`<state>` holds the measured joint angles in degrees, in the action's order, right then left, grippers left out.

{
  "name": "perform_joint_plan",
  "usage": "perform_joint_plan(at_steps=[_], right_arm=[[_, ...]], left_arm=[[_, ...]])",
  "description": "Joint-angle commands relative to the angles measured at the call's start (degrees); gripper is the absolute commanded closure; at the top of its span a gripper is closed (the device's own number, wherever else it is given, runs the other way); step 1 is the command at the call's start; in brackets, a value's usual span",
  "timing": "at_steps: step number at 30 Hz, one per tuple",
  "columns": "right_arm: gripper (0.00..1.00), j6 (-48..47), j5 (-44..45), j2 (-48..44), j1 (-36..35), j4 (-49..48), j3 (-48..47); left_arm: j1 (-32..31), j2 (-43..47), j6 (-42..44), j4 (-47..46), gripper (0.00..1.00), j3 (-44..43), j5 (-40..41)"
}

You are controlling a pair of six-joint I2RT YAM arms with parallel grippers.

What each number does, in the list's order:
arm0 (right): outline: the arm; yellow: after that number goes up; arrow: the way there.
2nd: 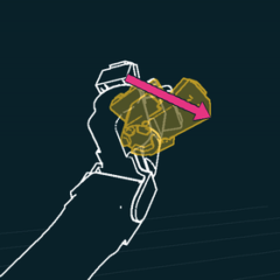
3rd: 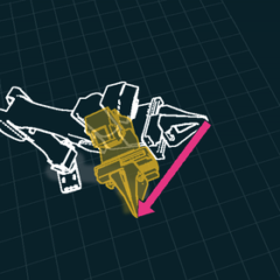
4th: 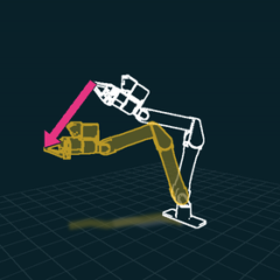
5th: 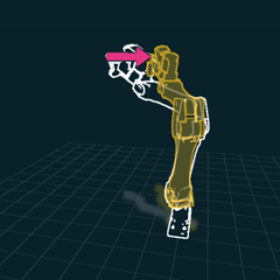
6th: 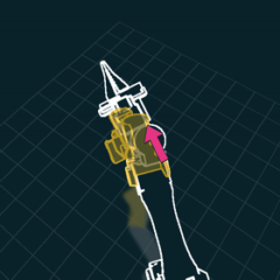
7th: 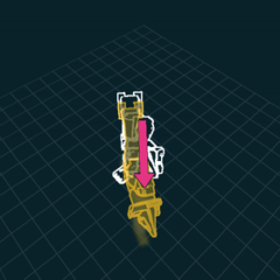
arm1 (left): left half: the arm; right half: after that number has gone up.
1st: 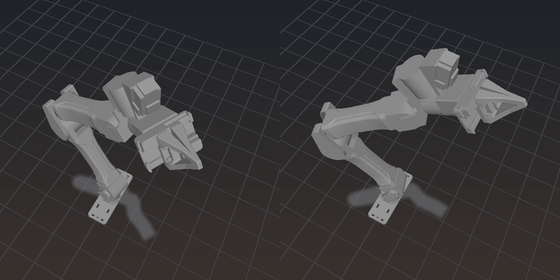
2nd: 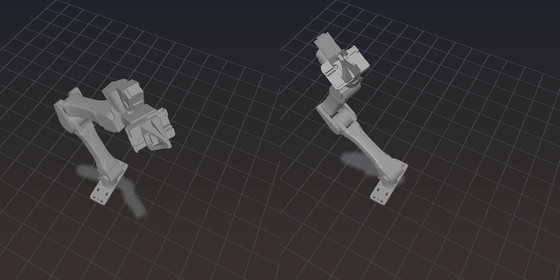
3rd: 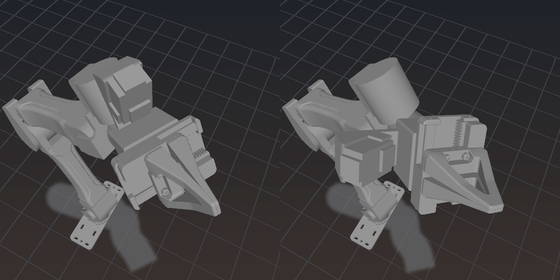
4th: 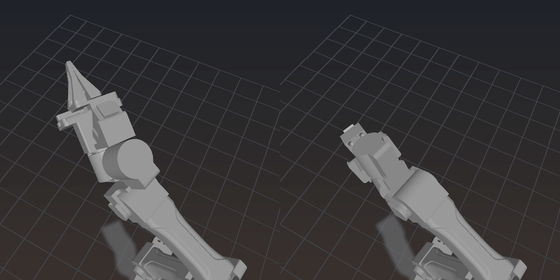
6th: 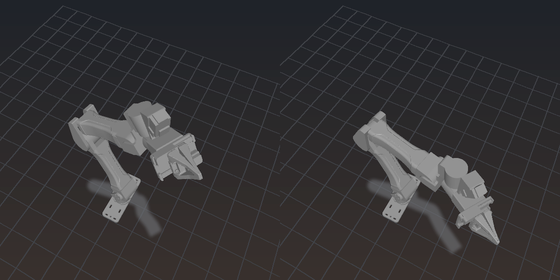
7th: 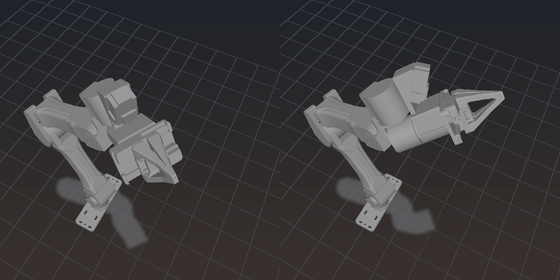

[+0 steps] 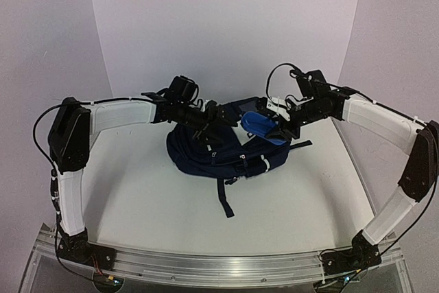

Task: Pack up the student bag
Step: Pick up the personal item from the center of the board.

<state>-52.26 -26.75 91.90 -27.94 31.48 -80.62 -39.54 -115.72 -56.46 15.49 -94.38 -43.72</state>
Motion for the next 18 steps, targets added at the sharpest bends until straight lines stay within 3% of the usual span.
perform_joint_plan(at_steps=[1, 11, 18], right_arm=[[0.44, -0.68, 0.62, -1.32, -0.45, -1.52, 0.77], [0.44, 0.25, 2.0, 1.09, -3.45, -2.95, -1.26], [0.45, 2.43, 2.73, 2.41, -4.53, -4.36, -2.68]], left_arm=[[0.41, 6.69, 1.29, -3.98, 0.16, -0.45, -0.94], [-1.45, 0.2, -0.76, -7.72, 0.18, -6.52, -9.43], [-1.66, -2.01, -1.58, -8.01, 0.32, -7.67, -10.77]])
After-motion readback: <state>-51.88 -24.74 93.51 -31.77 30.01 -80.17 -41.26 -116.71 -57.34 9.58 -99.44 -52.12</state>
